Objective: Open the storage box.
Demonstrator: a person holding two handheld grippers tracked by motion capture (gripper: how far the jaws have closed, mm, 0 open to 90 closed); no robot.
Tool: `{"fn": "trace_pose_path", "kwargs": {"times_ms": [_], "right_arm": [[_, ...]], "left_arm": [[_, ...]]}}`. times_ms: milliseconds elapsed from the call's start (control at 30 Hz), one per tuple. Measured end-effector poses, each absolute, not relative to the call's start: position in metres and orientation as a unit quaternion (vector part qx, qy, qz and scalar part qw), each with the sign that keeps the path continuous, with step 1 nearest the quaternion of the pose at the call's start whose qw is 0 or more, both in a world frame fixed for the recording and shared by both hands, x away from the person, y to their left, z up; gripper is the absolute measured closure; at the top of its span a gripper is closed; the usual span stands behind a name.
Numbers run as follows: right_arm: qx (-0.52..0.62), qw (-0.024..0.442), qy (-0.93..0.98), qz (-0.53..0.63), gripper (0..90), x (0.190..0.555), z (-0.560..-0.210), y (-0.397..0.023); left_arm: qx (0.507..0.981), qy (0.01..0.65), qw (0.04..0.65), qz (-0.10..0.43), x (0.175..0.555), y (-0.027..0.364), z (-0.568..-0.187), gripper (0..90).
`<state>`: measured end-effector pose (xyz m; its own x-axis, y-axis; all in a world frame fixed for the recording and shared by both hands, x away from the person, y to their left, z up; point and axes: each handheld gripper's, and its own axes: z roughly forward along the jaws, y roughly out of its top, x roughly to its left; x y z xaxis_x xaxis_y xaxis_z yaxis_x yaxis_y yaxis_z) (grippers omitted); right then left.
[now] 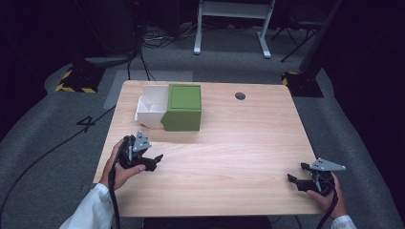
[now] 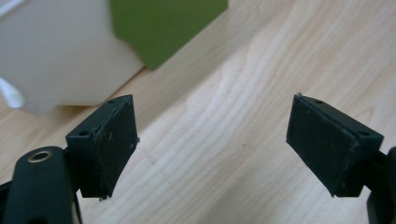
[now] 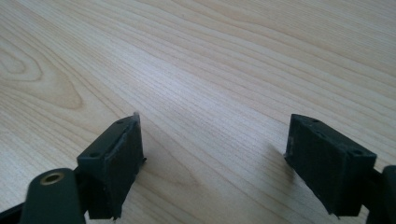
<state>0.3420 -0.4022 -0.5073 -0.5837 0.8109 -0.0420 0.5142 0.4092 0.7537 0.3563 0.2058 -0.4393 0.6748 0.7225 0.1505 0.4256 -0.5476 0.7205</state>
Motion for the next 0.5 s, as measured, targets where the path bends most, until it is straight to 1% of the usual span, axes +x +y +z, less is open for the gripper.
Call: {"fn": "trace_pose_path", "kwargs": {"times_ms": [233, 333, 500], "right_arm": [[0.407, 0.206, 0.814, 0.360, 19.2, 0.342, -0.507, -0.402], [0.407, 0.207, 0.814, 0.360, 19.1, 0.342, -0.507, -0.402], [0.407, 0.207, 0.814, 0.360, 19.2, 0.342, -0.507, -0.402]], "left_arm": [[0.857, 0.329, 0.341, 0.201, 0.345, 0.196, -0.455, 16.7], [0.865, 0.325, 0.330, 0.192, 0.339, 0.192, -0.466, 16.6], [0.868, 0.329, 0.329, 0.172, 0.333, 0.193, -0.478, 16.6]]}}
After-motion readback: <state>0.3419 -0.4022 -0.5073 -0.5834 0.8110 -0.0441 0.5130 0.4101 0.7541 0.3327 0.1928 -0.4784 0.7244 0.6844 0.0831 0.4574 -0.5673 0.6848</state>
